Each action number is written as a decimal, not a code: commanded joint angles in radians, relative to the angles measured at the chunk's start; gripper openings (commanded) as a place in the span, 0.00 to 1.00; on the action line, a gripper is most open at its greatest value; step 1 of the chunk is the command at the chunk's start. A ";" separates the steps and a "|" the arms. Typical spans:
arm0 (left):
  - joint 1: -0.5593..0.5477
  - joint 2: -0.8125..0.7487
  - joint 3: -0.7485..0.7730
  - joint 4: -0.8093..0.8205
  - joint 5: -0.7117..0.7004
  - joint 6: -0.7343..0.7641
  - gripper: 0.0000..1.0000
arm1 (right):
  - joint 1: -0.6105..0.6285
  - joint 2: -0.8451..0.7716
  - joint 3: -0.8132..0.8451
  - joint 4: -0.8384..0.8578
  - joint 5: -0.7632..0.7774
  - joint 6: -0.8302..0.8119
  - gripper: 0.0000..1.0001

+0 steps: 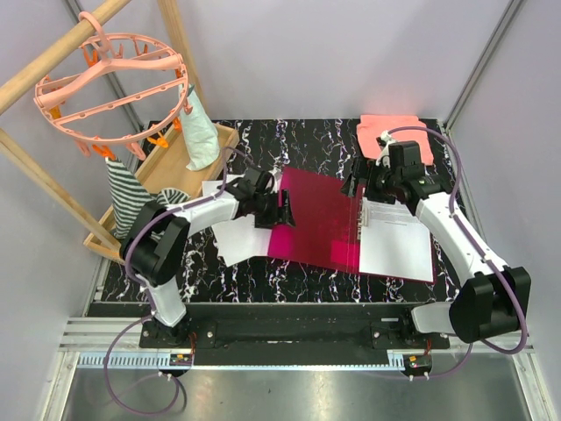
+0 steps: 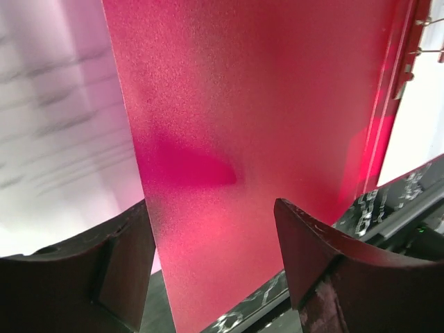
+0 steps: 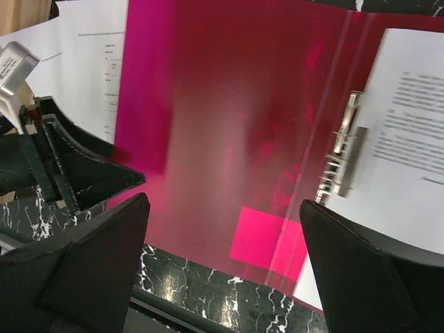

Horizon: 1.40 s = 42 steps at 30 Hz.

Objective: Put the files into the folder

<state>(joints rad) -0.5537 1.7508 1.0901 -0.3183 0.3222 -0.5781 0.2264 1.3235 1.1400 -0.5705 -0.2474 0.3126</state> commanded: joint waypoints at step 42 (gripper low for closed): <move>0.252 -0.016 0.094 0.016 -0.189 -0.111 0.67 | 0.392 0.905 0.814 -0.107 0.373 0.307 0.79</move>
<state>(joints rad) -0.3008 1.7233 1.1507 -0.3130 0.2344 -0.6582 0.6098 2.1941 1.8839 -0.5507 -0.0235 0.6113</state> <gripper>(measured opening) 0.672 0.804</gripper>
